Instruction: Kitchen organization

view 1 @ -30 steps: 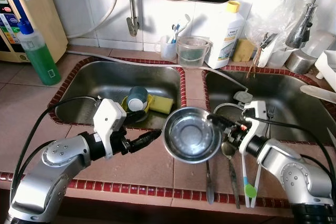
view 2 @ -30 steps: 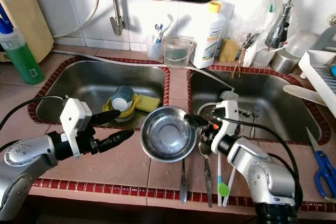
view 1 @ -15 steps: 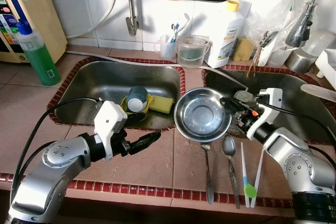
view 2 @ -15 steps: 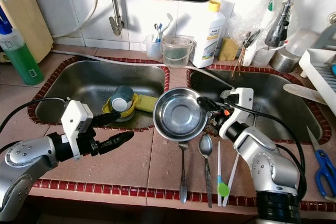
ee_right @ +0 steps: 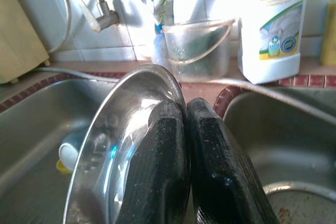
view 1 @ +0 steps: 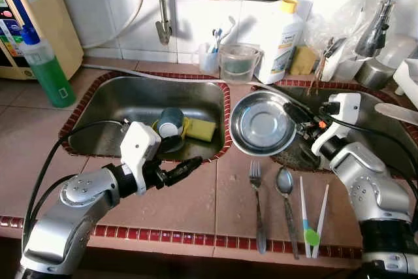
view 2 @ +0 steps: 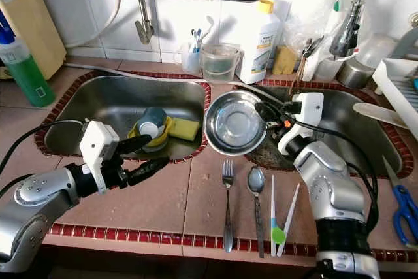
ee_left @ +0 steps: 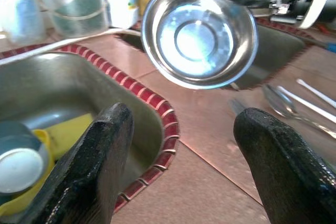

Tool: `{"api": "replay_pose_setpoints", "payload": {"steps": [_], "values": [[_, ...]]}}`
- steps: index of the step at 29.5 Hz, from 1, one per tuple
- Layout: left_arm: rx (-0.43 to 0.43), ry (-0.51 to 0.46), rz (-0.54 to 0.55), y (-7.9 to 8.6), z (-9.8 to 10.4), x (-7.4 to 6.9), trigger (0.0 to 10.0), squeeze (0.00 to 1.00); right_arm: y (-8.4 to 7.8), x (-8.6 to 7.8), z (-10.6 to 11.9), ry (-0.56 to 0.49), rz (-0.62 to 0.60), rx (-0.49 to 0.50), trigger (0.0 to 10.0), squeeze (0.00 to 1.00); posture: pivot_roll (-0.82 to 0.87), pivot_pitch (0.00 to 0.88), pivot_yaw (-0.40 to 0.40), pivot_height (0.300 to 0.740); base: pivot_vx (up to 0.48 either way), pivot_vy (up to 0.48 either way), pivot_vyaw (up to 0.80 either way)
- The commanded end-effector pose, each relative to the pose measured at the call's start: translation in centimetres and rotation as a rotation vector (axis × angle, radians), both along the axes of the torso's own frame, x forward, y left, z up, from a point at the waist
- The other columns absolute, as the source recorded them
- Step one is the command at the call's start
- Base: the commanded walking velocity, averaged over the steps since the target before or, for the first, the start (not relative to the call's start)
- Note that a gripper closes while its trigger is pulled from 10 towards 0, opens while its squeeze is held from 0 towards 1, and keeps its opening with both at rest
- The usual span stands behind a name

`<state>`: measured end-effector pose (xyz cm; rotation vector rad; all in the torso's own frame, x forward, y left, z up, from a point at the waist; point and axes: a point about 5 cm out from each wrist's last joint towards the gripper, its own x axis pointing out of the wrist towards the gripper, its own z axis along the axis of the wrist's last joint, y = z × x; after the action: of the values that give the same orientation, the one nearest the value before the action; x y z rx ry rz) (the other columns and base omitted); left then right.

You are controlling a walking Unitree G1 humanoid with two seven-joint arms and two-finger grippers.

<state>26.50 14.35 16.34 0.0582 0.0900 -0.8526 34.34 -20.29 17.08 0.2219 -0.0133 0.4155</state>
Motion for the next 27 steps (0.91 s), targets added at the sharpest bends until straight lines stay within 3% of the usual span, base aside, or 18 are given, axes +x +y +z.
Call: {"api": "replay_pose_setpoints", "payload": {"steps": [1,15,27], "values": [[0.013,-0.011,0.033,0.3,0.3,0.4,10.0,0.0,-0.3,0.5,0.6,-0.035,-0.023,-0.04,10.0,0.0,-0.03,0.042,0.014,0.74,0.0,0.0,0.0],[-0.001,0.014,0.12,0.0,0.1,0.8,10.0,0.0,-0.7,2.3,-0.4,-0.055,-0.062,-0.195,10.0,0.0,-0.02,0.035,0.001,0.74,0.0,0.0,0.0],[-0.024,0.022,0.097,-0.4,0.5,0.5,10.0,0.0,-0.3,3.5,2.1,-0.18,-0.051,-0.13,10.0,0.0,-0.01,0.037,-0.001,0.74,0.0,0.0,0.0]]}}
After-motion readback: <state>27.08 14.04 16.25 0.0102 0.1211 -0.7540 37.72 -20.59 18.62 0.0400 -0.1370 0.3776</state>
